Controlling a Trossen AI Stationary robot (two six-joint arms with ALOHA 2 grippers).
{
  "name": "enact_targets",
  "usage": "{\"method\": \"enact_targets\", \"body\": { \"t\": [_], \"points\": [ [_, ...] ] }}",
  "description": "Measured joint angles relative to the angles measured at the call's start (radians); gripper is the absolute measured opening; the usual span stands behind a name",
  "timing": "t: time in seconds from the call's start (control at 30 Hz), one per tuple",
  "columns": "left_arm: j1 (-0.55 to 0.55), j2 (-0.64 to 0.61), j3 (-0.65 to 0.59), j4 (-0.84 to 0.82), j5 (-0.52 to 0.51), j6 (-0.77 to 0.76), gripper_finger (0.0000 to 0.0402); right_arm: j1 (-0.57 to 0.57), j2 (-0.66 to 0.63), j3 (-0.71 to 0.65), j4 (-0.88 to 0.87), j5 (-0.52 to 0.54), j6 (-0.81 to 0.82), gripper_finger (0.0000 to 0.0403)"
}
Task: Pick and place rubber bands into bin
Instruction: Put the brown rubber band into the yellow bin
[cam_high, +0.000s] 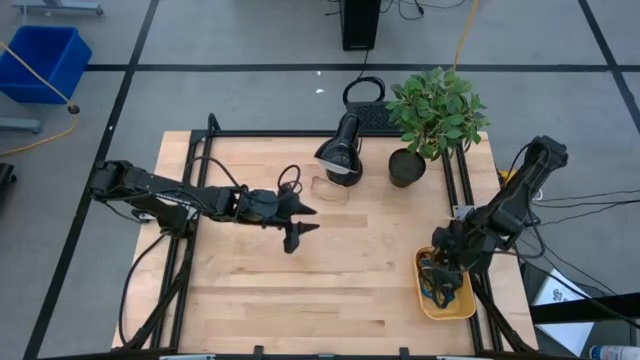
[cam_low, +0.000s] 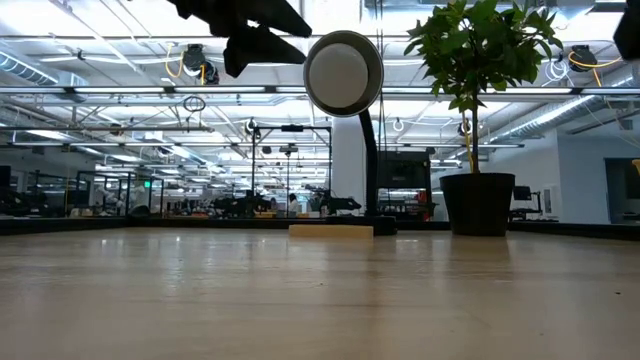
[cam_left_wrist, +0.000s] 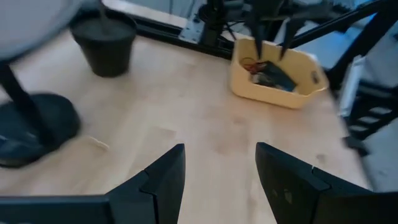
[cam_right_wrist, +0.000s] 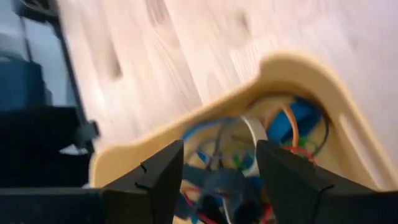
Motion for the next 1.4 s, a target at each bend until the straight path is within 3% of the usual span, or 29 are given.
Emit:
{"method": "enact_targets", "body": {
  "t": [0.43, 0.6, 0.8, 1.0, 1.13, 1.4],
  "points": [
    [0.039, 0.058, -0.002, 0.018, -0.263, 0.469, 0.0202, -0.002, -0.056, 0.022, 0.004, 0.245, -0.028, 0.0198],
    [0.082, 0.133, -0.002, 0.013, -0.268, 0.667, 0.0202, -0.01, -0.057, 0.022, 0.028, 0.316, -0.003, 0.0197],
    [0.159, 0.194, -0.001, 0.015, -0.181, 0.719, 0.0202, -0.042, -0.058, 0.022, 0.04, 0.373, -0.001, 0.0198],
    [0.19, 0.249, 0.0, 0.044, -0.312, 0.758, 0.0202, -0.081, -0.058, 0.023, 0.04, 0.4, -0.002, 0.0197],
    [0.19, 0.279, 0.0, 0.039, -0.319, 0.839, 0.0202, -0.107, -0.057, 0.023, 0.04, 0.4, -0.001, 0.0196],
    [0.187, 0.352, 0.0, 0.055, -0.328, 0.843, 0.0202, -0.155, -0.058, 0.023, 0.04, 0.421, -0.031, 0.0196]
  ]
}}
